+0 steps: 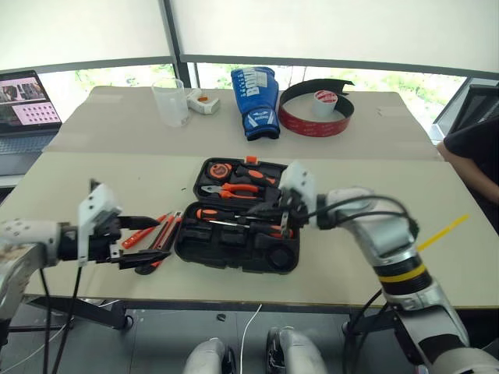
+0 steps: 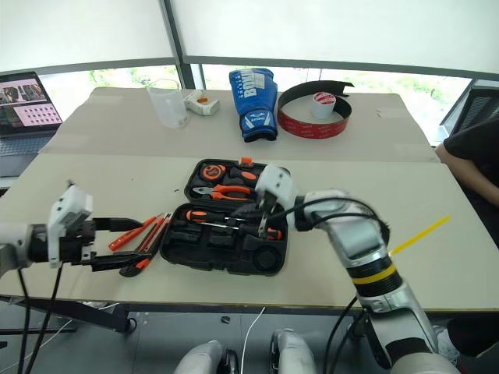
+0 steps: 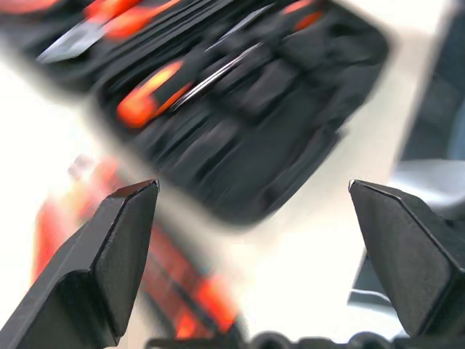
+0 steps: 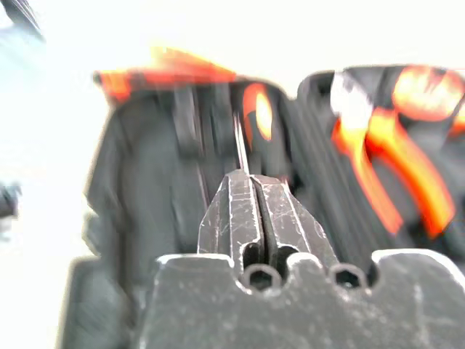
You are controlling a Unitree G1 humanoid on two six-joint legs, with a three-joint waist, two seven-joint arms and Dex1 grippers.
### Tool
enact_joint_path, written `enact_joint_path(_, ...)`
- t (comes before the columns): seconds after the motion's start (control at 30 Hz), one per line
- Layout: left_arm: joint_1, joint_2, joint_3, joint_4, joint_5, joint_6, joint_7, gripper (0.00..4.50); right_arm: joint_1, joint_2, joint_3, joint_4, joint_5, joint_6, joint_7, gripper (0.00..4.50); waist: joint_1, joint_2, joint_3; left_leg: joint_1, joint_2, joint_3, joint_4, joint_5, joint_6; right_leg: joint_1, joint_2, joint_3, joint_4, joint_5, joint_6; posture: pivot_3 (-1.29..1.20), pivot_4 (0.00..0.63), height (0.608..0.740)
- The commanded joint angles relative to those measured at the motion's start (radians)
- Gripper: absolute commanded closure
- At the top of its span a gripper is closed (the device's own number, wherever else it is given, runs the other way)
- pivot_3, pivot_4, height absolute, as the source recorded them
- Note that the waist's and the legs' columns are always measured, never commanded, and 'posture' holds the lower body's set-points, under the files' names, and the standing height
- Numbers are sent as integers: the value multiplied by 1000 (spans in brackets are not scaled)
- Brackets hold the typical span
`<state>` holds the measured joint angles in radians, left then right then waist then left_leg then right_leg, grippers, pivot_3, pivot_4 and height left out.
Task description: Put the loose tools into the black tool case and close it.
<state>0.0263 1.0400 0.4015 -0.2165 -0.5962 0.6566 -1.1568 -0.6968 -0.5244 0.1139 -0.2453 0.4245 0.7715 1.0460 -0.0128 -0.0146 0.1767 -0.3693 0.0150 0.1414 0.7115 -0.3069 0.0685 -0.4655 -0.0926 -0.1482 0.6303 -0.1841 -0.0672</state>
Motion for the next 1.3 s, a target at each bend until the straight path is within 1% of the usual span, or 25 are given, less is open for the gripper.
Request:
enact_joint_path(0.03,121,-19,172,15,26,-18,22,0,25,-74,-94,-141,146,66,57,2700,1,0,0,0,0,0,-1,0,0,0,0,0,0,-1,1,0,150,727)
enact_joint_path(0.1,176,-35,223,30,49,-39,38,0,47,-113,-108,-177,174,65,73,2023,2,0,0,0,0,0,-1,-2,-3,0,-1,0,-1,-2,3,0,150,727)
enact_joint_path(0.13,192,-48,241,53,73,-63,63,0,58,-132,-117,-196,190,66,81,1664,3,0,0,0,0,0,-1,-5,-8,0,-1,0,-1,-2,3,0,150,727)
enact_joint_path(0.17,200,-55,251,79,92,-77,82,0,66,-146,-123,-209,205,68,85,1299,6,0,0,0,0,0,-1,-5,-8,0,-1,0,-1,-2,3,0,150,727)
enact_joint_path(0.2,210,-56,251,107,111,-97,86,0,74,-159,-126,-221,219,70,86,968,8,0,0,0,0,0,-1,-5,-9,0,-1,0,-1,-2,3,0,150,727)
enact_joint_path(0.23,215,-53,245,127,124,-114,81,0,78,-167,-124,-229,230,70,84,731,11,0,0,0,0,0,-1,-5,-9,0,-2,0,-1,-2,3,0,150,727)
enact_joint_path(0.3,205,-36,217,161,142,-138,69,0,93,-187,-116,-248,238,58,86,20,15,0,0,0,0,0,-1,-6,-9,0,-2,-1,0,-2,3,0,150,727)
enact_joint_path(0.4,132,-7,147,214,166,-159,63,0,109,-205,-106,-266,243,45,77,20,22,0,0,0,0,0,-1,-6,-10,-1,-2,-1,0,-2,3,0,150,727)
enact_joint_path(0.53,-33,29,-11,303,212,-162,38,0,130,-213,-106,-286,239,35,50,20,36,-1,0,-1,0,-1,-1,-6,-10,-1,-3,-2,0,-1,2,0,150,727)
enact_joint_path(0.6,-126,33,-101,348,245,-166,17,0,143,-215,-104,-300,224,21,30,20,32,-1,0,-2,-1,0,-1,-6,-9,-2,-3,-2,-1,0,0,0,150,727)
enact_joint_path(0.73,-351,-6,-290,477,336,-178,0,0,179,-226,-111,-345,224,16,-10,20,30,-2,0,-2,-1,1,-1,-6,-9,-1,-2,-2,0,1,-1,0,150,727)
enact_joint_path(0.8,-420,-23,-354,539,378,-197,-12,0,193,-230,-116,-361,228,18,-29,20,27,-3,-1,-2,-1,2,-1,-6,-9,-1,-1,-2,0,1,-1,0,150,727)
enact_joint_path(0.87,-474,-41,-410,596,422,-239,-19,0,206,-234,-122,-374,232,21,-47,20,20,-3,-1,-1,-1,4,-1,-1,-1,-1,0,-1,0,-1,2,0,150,727)
enact_joint_path(0.93,-519,-64,-450,640,448,-265,-29,0,219,-239,-131,-386,237,25,-62,20,16,-3,-1,-1,0,4,-1,-1,0,-1,0,-1,0,-1,3,0,150,727)
enact_joint_path(0.97,-538,-77,-461,665,454,-275,-34,515,224,-242,-134,-391,239,26,-70,0,17,-3,-1,-1,0,4,-1,-1,0,-2,0,-1,1,-1,3,0,150,727)
enact_joint_path(1.0,-552,-89,-471,689,461,-282,-41,622,229,-245,-137,-395,240,26,-78,0,19,-3,-1,-1,0,4,-1,-1,0,-1,0,-1,1,-1,3,0,150,727)
enact_joint_path(1.07,-563,-99,-489,711,474,-292,-60,1424,239,-251,-143,-402,244,28,-92,0,22,-3,-1,0,0,4,-1,-1,0,-1,0,0,1,-1,3,0,150,727)
enact_joint_path(1.13,-563,-100,-499,718,484,-294,-73,2105,249,-257,-151,-409,250,28,-101,0,24,-3,-1,0,0,4,0,-1,0,-1,-1,0,1,-1,3,0,150,727)
enact_joint_path(1.17,-563,-101,-501,721,489,-296,-76,2352,253,-260,-155,-411,253,27,-103,0,24,-4,-1,0,0,4,0,-1,0,-1,-1,0,1,-1,3,0,150,727)
enact_joint_path(1.23,-564,-107,-482,744,492,-340,-64,3282,261,-265,-158,-415,252,23,-109,0,24,-4,-1,0,0,4,0,-1,0,-1,-1,0,1,-1,3,0,150,727)
enact_joint_path(1.3,-570,-110,-449,761,480,-379,-52,3864,264,-266,-156,-417,246,24,-121,0,24,-4,-1,0,0,4,0,-1,0,-1,-1,0,1,-1,3,0,150,727)
